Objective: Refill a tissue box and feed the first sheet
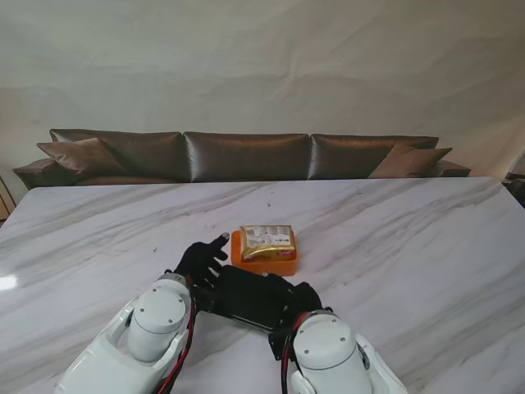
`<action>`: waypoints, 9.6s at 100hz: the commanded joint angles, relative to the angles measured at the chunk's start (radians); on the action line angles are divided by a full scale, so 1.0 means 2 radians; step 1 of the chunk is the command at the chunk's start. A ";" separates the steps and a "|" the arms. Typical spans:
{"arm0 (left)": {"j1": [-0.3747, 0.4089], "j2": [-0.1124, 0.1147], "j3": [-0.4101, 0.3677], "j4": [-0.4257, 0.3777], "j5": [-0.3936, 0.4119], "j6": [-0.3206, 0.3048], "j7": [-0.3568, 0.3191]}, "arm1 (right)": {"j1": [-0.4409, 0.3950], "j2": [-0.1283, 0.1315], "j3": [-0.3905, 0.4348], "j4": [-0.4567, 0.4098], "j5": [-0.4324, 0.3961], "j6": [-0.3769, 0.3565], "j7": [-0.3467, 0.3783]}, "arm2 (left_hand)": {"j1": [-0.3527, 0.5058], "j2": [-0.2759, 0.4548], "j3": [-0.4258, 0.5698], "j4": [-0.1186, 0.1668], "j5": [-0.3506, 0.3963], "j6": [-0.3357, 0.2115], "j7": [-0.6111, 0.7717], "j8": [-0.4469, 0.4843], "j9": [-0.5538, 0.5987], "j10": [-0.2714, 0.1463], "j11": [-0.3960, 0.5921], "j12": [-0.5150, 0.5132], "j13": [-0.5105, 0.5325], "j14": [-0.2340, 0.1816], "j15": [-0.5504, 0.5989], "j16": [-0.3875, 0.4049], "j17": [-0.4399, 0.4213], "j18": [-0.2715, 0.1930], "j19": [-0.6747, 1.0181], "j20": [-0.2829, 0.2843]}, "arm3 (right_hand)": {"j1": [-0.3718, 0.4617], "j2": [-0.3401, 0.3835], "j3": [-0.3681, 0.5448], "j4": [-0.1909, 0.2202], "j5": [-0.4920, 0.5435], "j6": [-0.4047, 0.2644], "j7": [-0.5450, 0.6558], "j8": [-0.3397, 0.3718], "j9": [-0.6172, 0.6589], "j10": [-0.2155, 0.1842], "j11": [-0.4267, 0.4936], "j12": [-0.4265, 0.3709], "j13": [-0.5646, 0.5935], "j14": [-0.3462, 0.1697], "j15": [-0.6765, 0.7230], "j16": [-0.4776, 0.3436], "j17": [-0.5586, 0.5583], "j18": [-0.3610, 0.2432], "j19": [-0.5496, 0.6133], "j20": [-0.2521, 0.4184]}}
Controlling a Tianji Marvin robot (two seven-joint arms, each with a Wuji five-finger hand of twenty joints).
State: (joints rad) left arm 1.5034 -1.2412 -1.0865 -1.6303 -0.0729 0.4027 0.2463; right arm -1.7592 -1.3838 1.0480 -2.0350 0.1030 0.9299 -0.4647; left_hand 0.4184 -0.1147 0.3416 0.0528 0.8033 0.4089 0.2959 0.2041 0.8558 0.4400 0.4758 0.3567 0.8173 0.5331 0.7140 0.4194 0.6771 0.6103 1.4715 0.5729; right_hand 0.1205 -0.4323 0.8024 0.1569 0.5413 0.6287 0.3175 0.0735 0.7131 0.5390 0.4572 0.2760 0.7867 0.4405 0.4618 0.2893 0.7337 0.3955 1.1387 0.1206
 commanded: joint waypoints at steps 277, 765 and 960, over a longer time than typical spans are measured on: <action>-0.188 -0.027 0.061 0.114 -0.016 -0.024 -0.062 | 0.195 -0.009 -0.018 0.109 -0.015 0.042 0.050 | 0.005 0.013 -0.013 0.009 0.022 0.014 0.010 0.005 0.022 -0.005 0.005 -0.004 0.020 0.010 0.002 -0.004 0.032 -0.048 -0.110 -0.091 | 0.006 -0.001 -0.011 0.007 0.040 -0.116 0.081 0.026 0.033 -0.082 0.019 0.001 0.013 -0.048 -0.002 -0.004 0.001 -0.050 0.017 0.007; -0.219 -0.008 0.065 0.213 0.032 0.007 -0.139 | 0.279 0.005 -0.057 0.326 -0.117 -0.101 0.055 | -0.016 0.007 -0.004 0.013 0.046 -0.086 0.007 0.000 0.095 -0.019 0.010 -0.009 0.092 0.003 0.021 -0.014 0.098 -0.047 -0.081 -0.120 | -0.007 -0.012 0.000 0.002 0.056 -0.153 0.089 0.032 0.053 -0.106 0.013 -0.001 0.029 -0.065 -0.015 -0.011 -0.010 -0.059 0.024 0.028; -0.282 -0.034 0.130 0.369 0.089 -0.149 -0.085 | 0.158 0.015 -0.065 0.233 -0.175 -0.081 0.034 | -0.001 0.019 -0.015 0.005 -0.019 -0.201 0.022 0.016 -0.049 -0.130 0.044 0.022 -0.090 -0.063 0.040 0.081 -0.189 -0.135 -0.106 0.031 | -0.060 0.018 0.002 -0.006 0.216 -0.209 0.155 0.156 0.257 -0.167 0.130 0.110 0.201 -0.041 0.186 0.094 0.066 -0.042 0.218 0.134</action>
State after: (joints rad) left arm 0.9458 -1.2975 -0.8312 -0.9054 0.1129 0.1307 0.0873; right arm -1.4291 -1.3388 0.9310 -1.5553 -0.2559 0.7761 -0.4103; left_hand 0.4200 -0.1041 0.3186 0.0529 0.7408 0.0608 0.3183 0.2172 0.7869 0.2083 0.5347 0.3852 0.6608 0.4044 0.7711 0.5653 0.3370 0.4192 1.2776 0.6177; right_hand 0.0424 -0.4113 0.8025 0.1569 0.9885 0.1824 0.6369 0.3951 1.2233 0.1899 0.7286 0.5038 1.1570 0.2815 0.8270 0.4783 0.8819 0.3546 1.5394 0.3901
